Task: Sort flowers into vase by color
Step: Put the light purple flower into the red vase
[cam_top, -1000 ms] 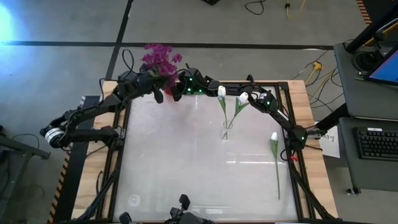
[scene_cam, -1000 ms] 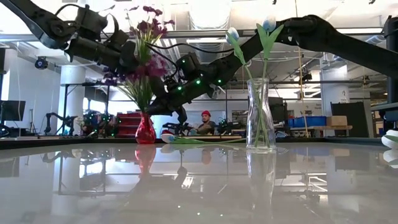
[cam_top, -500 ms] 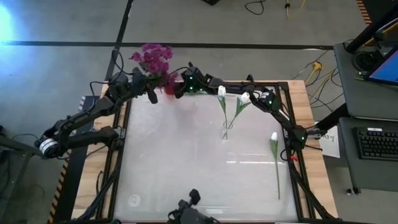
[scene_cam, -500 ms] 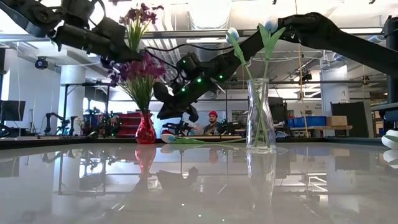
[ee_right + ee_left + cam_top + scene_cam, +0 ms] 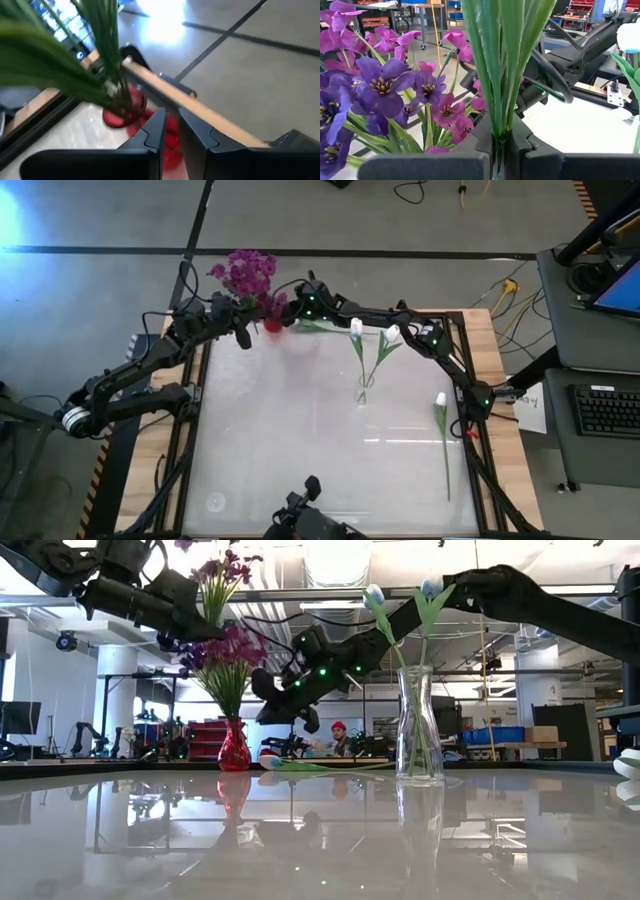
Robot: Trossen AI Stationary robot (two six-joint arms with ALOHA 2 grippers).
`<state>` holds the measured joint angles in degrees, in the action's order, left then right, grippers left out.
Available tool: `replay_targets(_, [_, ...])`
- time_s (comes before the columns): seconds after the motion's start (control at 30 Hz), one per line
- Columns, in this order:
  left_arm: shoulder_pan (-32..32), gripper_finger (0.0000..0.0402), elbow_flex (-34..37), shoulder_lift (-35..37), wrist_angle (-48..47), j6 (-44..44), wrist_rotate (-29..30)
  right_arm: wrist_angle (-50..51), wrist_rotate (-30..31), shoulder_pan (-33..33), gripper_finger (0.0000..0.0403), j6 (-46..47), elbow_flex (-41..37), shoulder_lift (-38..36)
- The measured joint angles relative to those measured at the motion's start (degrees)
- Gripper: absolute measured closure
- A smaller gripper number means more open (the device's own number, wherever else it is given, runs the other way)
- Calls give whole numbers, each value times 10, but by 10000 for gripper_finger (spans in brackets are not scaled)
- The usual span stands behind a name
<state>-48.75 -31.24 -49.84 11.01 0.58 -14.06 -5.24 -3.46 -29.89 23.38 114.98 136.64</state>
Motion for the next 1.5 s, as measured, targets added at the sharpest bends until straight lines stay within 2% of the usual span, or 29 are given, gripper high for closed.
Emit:
replay_targets(0.27, [0, 402, 0, -2, -12, -1, 0, -35, -9, 12, 360, -15, 0, 0])
replay_targets(0.67, [1, 402, 0, 11, -11, 27, -5, -36, -15, 34, 360, -69, 0, 3])
replay_targets(0.9, [1, 402, 0, 11, -3, 16, 5, -40, 16, 32, 360, -81, 0, 3])
replay_targets(1.17, [1, 402, 0, 27, -4, 23, -34, -5, 16, 40, 360, -123, 1, -19])
replay_targets(1.5, [3, 402, 0, 72, 1, 36, -35, 83, 21, 42, 360, -143, 1, -75])
